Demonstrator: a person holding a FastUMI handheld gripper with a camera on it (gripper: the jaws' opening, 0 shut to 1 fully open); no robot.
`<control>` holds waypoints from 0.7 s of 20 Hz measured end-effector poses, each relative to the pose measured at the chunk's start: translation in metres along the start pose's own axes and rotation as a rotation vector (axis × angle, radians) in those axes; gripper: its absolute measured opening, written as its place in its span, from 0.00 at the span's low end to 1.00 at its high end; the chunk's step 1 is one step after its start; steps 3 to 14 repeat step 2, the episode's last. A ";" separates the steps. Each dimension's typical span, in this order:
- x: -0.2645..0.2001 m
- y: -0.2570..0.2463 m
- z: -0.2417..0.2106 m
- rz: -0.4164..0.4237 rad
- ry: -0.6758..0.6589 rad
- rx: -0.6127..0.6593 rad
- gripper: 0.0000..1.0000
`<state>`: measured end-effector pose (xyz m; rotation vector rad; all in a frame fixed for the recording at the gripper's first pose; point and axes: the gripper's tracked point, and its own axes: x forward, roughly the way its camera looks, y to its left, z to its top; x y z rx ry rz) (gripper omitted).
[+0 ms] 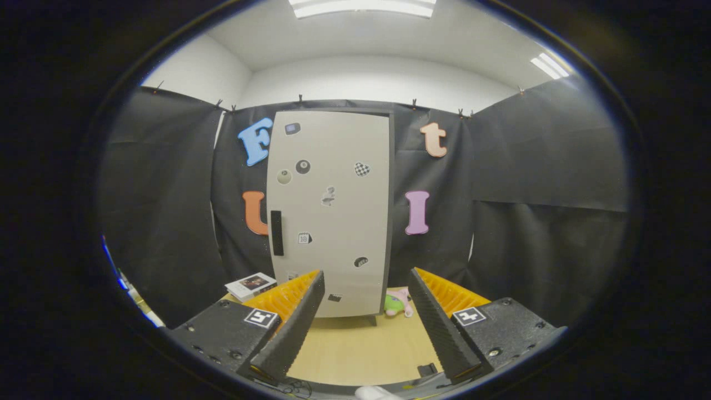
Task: Open the shoe cabinet door, grab the shoes and put them into the shoe cabinet, then close the shoe cabinet door.
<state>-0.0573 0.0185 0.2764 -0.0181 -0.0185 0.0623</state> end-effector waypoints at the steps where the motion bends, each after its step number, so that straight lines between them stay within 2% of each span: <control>1: 0.000 0.001 -0.001 0.004 0.003 0.002 0.99; 14: 0.001 0.001 -0.003 0.006 0.006 0.004 0.99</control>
